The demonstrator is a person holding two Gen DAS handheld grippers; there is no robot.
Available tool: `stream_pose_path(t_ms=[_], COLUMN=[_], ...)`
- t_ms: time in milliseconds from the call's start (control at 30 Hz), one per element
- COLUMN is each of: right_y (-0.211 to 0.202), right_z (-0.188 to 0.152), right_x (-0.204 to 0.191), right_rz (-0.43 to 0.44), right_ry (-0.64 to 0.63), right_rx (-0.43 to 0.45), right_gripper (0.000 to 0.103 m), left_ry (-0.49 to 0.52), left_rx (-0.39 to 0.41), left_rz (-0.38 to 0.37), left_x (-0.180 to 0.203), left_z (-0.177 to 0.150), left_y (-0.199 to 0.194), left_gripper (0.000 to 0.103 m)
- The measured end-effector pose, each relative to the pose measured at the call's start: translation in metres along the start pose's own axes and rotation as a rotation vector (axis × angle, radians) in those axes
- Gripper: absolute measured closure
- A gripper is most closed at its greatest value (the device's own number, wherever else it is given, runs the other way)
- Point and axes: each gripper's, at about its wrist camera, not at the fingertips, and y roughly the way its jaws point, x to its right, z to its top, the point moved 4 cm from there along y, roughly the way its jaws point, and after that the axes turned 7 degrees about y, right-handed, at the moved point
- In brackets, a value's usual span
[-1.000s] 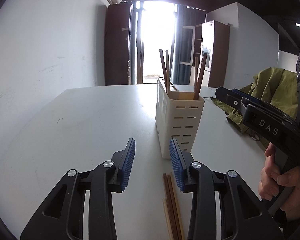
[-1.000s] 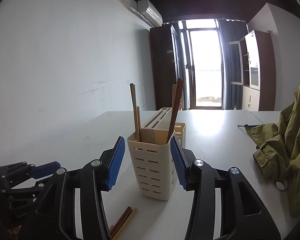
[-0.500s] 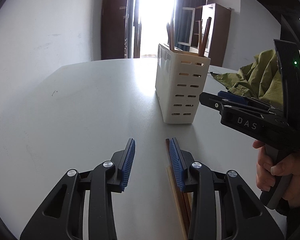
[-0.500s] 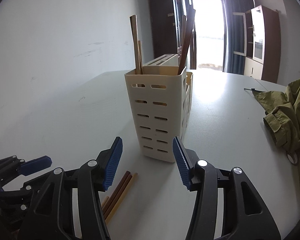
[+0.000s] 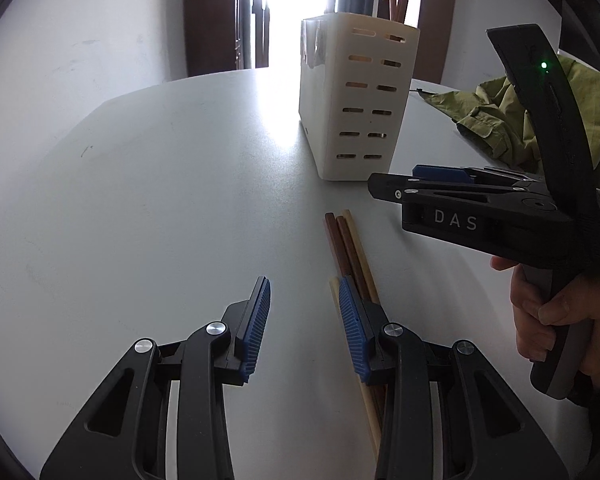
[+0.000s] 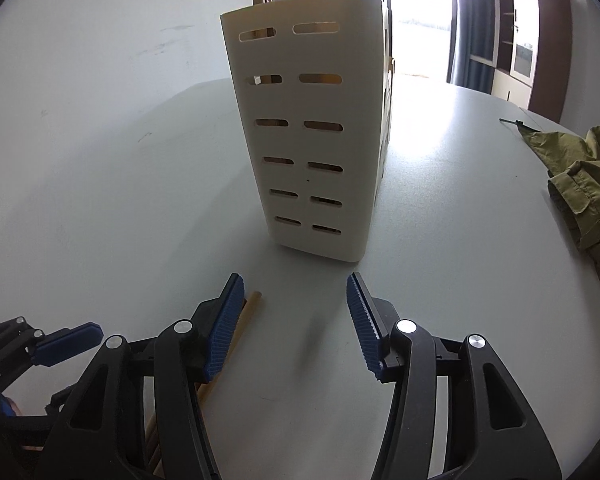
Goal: Organize utensils
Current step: 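Move both open grippers down toward the remaining chopsticks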
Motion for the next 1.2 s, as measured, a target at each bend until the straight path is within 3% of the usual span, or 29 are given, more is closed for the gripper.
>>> stream_pose_path(t_ms=[700, 1033, 1200], right_y=[0.017, 0.009, 0.012], right_z=[-0.019, -0.026, -0.019], right_x=[-0.02, -0.034, -0.024], right_rz=[-0.019, -0.035, -0.039], right_ry=[-0.025, -0.035, -0.039], right_rx=[-0.103, -0.111, -0.121], right_gripper=[0.05, 0.047, 0.047], left_ry=[-0.02, -0.014, 0.004], left_rx=[-0.075, -0.082, -0.087], left_rz=[-0.065, -0.067, -0.033], left_x=[0.001, 0.003, 0.005], left_z=[-0.007, -0.004, -0.003], left_y=[0.024, 0.026, 0.029], left_gripper=[0.064, 0.063, 0.063])
